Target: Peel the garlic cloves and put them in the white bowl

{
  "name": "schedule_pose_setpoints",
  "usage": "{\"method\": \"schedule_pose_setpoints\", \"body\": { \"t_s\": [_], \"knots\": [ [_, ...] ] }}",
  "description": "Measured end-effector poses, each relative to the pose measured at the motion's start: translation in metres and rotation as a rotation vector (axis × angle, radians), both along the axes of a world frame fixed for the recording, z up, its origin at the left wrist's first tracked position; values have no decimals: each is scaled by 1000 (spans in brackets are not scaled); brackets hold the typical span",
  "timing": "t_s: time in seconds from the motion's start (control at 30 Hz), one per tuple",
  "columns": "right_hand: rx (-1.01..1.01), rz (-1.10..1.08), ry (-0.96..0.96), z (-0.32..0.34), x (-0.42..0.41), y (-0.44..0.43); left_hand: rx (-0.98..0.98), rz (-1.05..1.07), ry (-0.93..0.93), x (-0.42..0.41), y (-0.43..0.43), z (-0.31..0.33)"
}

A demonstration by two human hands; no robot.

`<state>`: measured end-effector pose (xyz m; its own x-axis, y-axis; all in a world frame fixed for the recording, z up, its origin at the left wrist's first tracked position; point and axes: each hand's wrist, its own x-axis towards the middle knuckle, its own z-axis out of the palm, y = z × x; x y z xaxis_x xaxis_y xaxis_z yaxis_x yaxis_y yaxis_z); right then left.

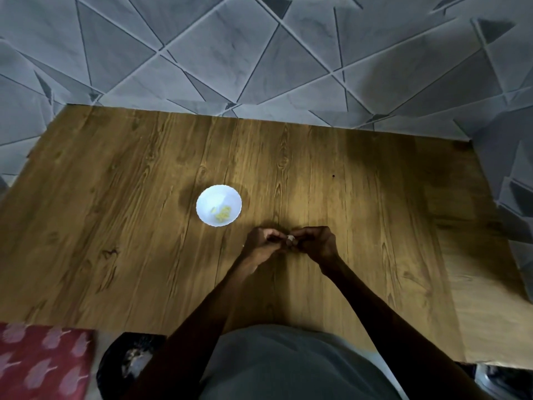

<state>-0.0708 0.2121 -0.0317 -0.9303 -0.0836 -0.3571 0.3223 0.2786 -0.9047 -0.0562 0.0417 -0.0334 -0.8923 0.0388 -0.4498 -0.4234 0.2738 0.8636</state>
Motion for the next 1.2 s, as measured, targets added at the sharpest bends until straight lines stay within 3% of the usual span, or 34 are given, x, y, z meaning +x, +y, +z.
{"method": "schedule_pose_setpoints", "body": {
  "t_s": [0.13, 0.27, 0.87, 1.2],
  "knots": [
    [-30, 76, -43, 2, -8, 5, 106, 53, -15, 2, 0, 4],
    [-24, 150, -40, 8, -10, 8, -22, 41, 33, -1, 4, 4],
    [-166, -39, -206, 14, -14, 10, -242, -76, 272, -5, 16, 3],
    [-177, 5, -276, 11, -19, 7, -264, -10, 301, 0, 15, 0]
  ]
}}
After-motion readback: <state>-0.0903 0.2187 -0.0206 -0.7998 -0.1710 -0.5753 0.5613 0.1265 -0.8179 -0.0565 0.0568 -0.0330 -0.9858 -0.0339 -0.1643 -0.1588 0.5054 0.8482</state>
